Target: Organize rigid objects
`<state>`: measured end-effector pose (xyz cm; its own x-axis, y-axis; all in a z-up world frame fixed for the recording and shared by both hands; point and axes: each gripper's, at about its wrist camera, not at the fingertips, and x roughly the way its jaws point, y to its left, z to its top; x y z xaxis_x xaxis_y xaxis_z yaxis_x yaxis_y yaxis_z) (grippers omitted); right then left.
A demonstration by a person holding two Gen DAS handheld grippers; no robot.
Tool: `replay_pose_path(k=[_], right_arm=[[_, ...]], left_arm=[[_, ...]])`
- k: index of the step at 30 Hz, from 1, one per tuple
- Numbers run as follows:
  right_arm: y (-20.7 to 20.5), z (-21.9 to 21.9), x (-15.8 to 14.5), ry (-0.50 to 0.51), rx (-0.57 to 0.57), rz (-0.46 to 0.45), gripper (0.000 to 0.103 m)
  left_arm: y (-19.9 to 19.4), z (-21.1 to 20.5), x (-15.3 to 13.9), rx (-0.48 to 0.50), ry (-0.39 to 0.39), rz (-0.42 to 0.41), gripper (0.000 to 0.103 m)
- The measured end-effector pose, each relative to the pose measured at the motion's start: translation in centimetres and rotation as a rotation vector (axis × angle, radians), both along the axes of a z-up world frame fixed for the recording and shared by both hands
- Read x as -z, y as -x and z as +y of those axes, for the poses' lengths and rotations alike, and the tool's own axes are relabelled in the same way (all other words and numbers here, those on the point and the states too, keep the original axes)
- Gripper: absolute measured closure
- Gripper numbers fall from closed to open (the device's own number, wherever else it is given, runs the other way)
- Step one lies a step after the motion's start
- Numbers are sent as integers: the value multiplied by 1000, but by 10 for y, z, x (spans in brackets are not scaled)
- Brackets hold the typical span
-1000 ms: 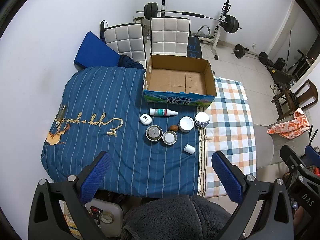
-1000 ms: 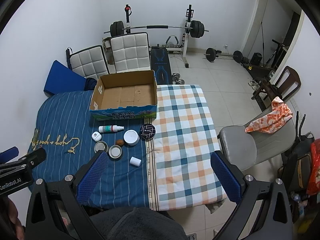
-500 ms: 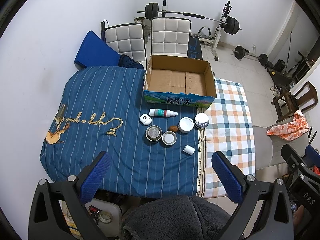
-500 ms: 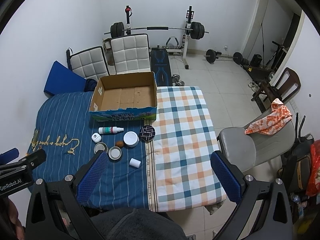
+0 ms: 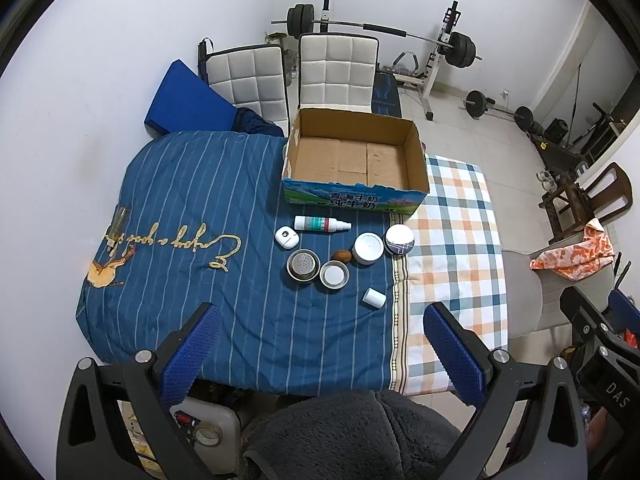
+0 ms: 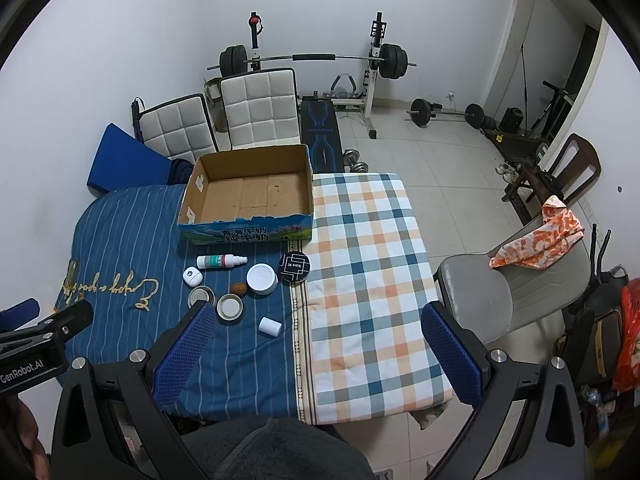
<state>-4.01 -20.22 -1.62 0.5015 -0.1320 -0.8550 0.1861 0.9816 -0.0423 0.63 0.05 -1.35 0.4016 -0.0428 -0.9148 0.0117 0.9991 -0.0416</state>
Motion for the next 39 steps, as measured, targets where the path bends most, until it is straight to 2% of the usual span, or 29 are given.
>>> replay_pose_path(k=[8,13,16,18,23,28,30,32,35,39], right_arm=[[-5,0,4,-9,4,4,0],[-34,-7,35,-26,9,56,0],[-73,-10,78,-45,3,129,0],[-93,-11,112,-69,-6,170,0],[-157,3,213,-123,-37,310,0],[-218,26,323,-140,-50,447,0],[-232,32,355,-151,-42,484,0],[-246,36,386,-173,-23,523,0],[-258,40,423,-245,21,579,2],[-266,47,450,-291,49,617,4]], left_arm=[[-8,-4,6,-1,-4,11,0],[-45,11,34,-42,-13,26,0],[-75,18,65,-64,-27,58,0],[-97,23,96,-73,-49,103,0],[-145,40,194,-102,-103,272,0],[-180,53,297,-128,-55,435,0],[-190,56,331,-139,-41,491,0],[-197,58,360,-151,12,551,0],[-202,57,388,-170,95,614,0],[-208,52,411,-168,115,658,0]])
